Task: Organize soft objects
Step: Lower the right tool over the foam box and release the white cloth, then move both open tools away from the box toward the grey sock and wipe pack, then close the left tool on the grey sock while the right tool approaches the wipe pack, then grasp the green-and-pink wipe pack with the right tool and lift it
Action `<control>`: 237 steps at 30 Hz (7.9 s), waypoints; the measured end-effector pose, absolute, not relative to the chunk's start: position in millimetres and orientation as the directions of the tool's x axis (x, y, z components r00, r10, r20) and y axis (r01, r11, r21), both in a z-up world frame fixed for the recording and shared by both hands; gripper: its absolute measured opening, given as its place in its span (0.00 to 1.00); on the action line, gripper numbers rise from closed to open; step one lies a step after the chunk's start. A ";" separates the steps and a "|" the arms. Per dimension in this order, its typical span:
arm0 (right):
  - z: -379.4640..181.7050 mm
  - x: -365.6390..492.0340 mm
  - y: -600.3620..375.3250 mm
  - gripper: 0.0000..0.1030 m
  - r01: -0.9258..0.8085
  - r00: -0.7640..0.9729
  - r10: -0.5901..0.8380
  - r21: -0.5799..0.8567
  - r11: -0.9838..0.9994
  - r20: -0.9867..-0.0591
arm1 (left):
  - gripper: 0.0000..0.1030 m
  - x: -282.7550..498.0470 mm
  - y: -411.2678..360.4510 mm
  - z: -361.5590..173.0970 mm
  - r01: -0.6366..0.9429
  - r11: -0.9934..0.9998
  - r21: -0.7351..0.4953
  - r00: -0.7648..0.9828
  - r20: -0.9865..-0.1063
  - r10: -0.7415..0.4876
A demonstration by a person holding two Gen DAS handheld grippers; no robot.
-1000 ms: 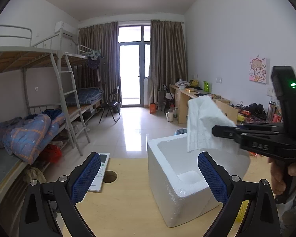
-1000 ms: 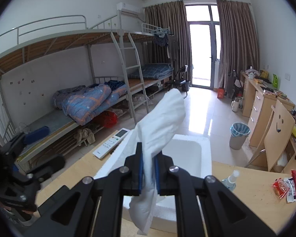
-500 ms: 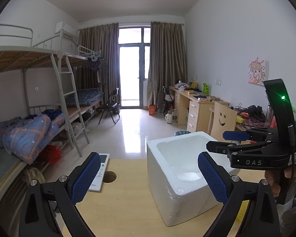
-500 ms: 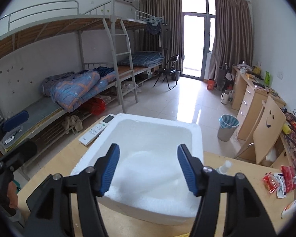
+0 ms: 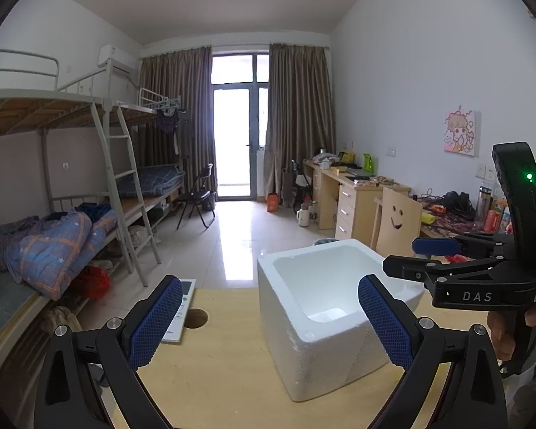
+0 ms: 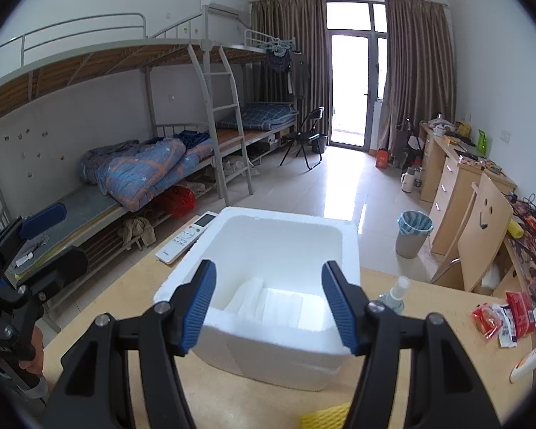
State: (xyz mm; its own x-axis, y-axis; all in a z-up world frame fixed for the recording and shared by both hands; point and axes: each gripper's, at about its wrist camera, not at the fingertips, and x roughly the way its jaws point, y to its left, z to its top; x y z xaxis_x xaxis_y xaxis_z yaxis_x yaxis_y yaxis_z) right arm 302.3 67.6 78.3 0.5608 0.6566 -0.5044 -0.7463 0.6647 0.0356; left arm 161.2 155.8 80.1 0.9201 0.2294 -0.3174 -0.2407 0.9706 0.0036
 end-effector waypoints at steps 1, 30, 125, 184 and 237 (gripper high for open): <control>78.5 300.0 64.8 0.73 -0.745 0.561 0.658 0.041 0.666 -0.502 | 0.96 158.6 153.7 80.1 -0.239 0.971 0.004 0.921 -0.317 0.228; 70.3 210.2 -34.3 0.99 -0.712 0.634 0.697 0.101 0.695 -0.334 | 0.99 70.7 80.6 75.0 -0.213 0.977 -0.004 0.953 -0.224 0.206; -66.2 200.2 -229.6 1.00 -0.377 0.805 0.393 0.128 0.917 -0.445 | 0.90 164.3 -110.8 -80.5 0.265 0.963 -0.046 0.757 -0.609 -0.237; -90.8 263.8 -186.7 0.87 -0.413 0.627 0.406 0.158 0.897 -0.665 | 0.13 184.3 -98.4 -95.8 0.235 0.966 -0.111 0.666 -0.705 -0.243; -52.0 219.9 -204.8 0.36 -0.434 0.718 0.447 0.158 0.887 -0.535 | 0.11 150.9 -94.7 -53.2 0.223 0.974 0.029 0.789 -0.592 -0.163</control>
